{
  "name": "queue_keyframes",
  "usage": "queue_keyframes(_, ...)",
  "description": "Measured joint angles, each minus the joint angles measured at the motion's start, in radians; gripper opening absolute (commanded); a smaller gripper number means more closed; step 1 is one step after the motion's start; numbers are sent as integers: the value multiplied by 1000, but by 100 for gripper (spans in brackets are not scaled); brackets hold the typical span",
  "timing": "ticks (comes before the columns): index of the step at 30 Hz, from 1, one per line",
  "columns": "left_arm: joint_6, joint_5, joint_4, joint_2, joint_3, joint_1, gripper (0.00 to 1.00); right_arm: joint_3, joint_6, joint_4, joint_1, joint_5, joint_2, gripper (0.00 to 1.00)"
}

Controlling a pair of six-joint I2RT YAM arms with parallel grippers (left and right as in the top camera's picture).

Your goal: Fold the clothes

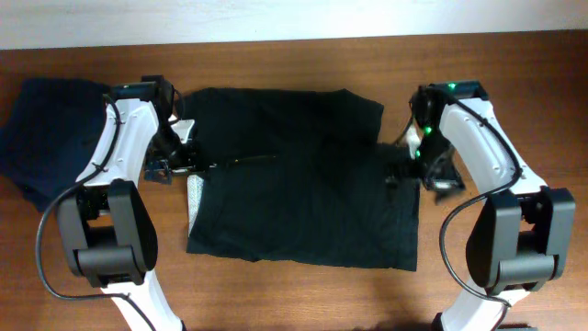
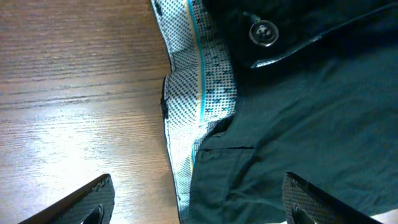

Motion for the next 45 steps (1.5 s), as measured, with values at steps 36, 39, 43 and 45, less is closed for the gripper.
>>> queue_keyframes(36,0,68,6,0,13,-74,86,241,-37,838,147,45,211,52)
queue_keyframes(39,0,68,5,0,13,-74,86,361,-22,1079,122,82,208,99)
queue_keyframes(43,0,68,6,0,13,-74,87,393,-13,1039,95,101,200,99)
queue_keyframes(45,0,68,7,0,13,-74,87,386,-12,879,82,108,200,99)
